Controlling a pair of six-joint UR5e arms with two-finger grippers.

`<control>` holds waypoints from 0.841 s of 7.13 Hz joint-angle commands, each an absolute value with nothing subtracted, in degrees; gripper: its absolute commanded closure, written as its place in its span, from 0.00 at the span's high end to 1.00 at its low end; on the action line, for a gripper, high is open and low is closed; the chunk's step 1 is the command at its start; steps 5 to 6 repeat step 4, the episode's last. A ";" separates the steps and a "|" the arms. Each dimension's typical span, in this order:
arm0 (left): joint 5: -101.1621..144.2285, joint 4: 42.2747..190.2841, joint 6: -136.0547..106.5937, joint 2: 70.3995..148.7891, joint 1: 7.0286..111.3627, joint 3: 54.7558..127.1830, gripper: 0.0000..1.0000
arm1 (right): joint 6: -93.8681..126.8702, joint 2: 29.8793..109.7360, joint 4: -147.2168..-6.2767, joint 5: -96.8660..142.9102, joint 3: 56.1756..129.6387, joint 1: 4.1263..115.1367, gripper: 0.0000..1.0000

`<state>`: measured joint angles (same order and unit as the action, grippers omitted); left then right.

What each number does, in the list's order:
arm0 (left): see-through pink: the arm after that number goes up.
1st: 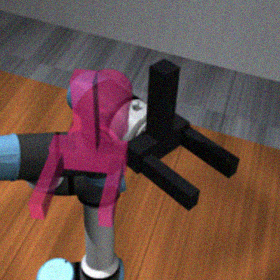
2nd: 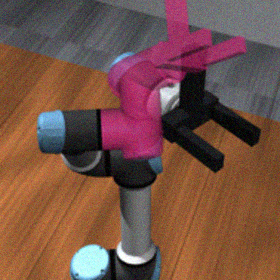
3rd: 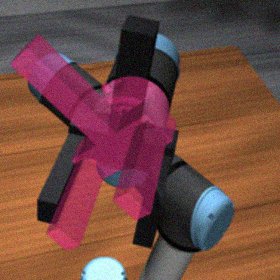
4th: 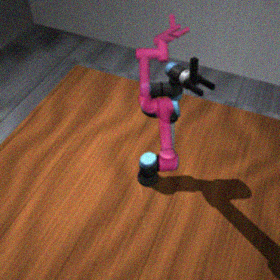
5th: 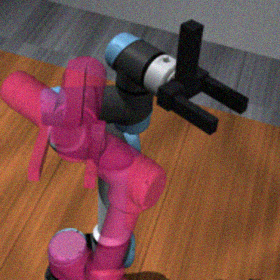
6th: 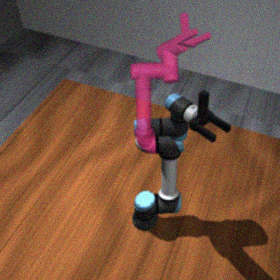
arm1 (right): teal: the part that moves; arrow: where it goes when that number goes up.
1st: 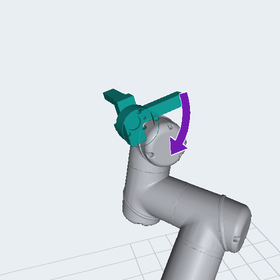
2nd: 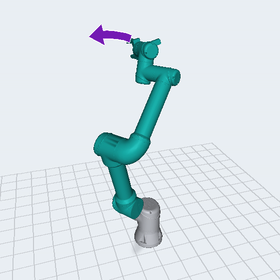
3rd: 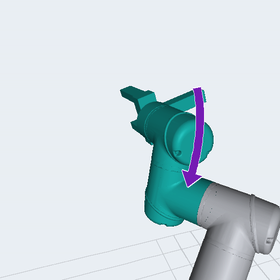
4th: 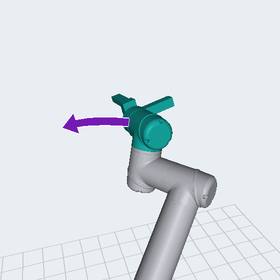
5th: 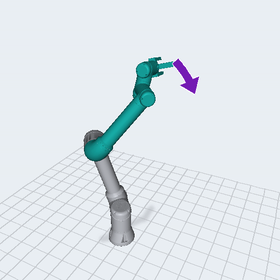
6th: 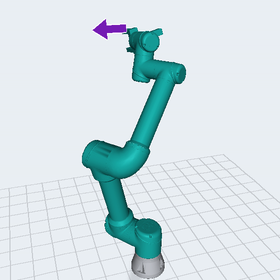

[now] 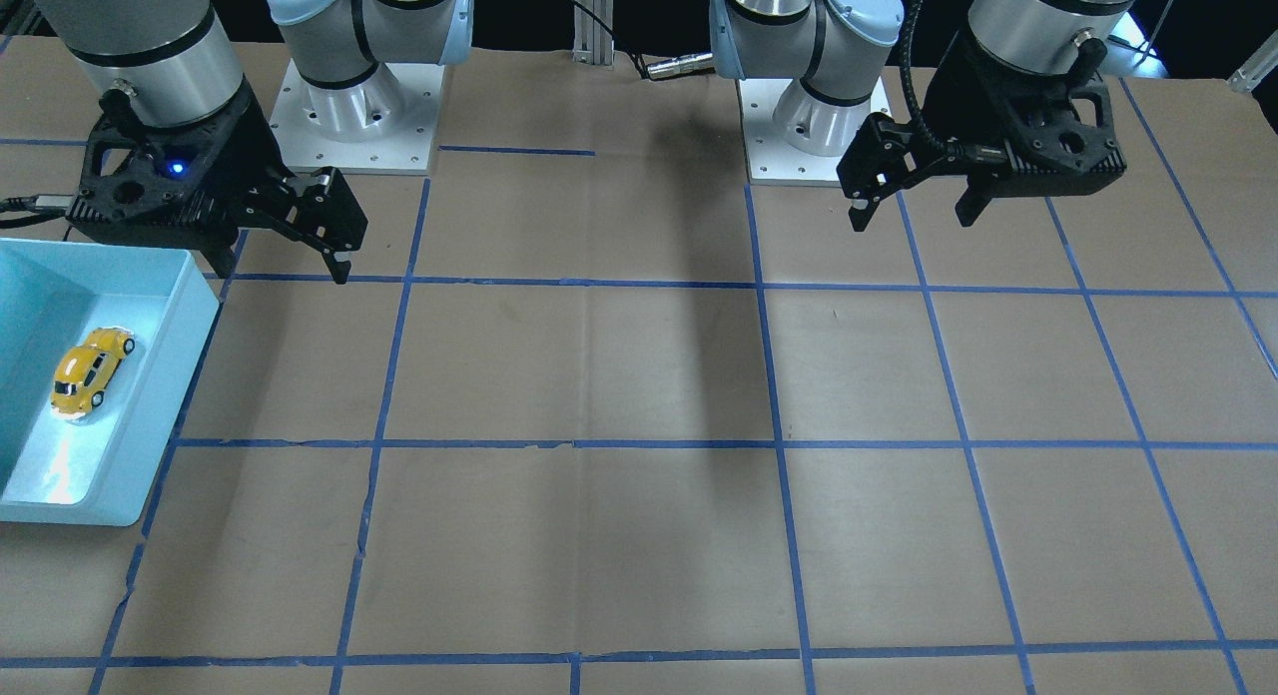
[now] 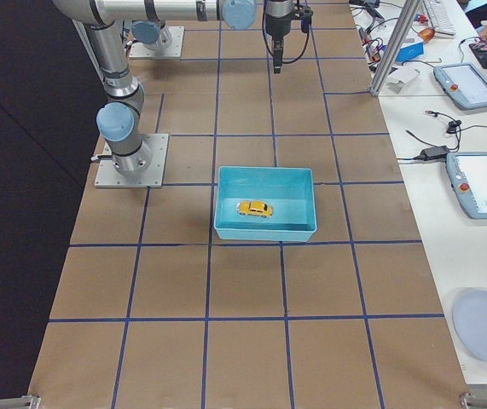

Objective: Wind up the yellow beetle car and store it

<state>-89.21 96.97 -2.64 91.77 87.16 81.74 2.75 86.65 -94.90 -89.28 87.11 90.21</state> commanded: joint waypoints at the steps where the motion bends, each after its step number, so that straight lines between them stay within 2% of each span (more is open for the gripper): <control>1: -89.21 96.94 -2.64 91.76 87.10 81.74 1.00 | 2.20 86.66 -94.83 -89.12 87.19 90.18 1.00; 6: -89.30 97.03 -2.64 91.67 87.19 81.83 1.00 | 2.11 86.66 -94.92 -89.47 87.10 90.18 1.00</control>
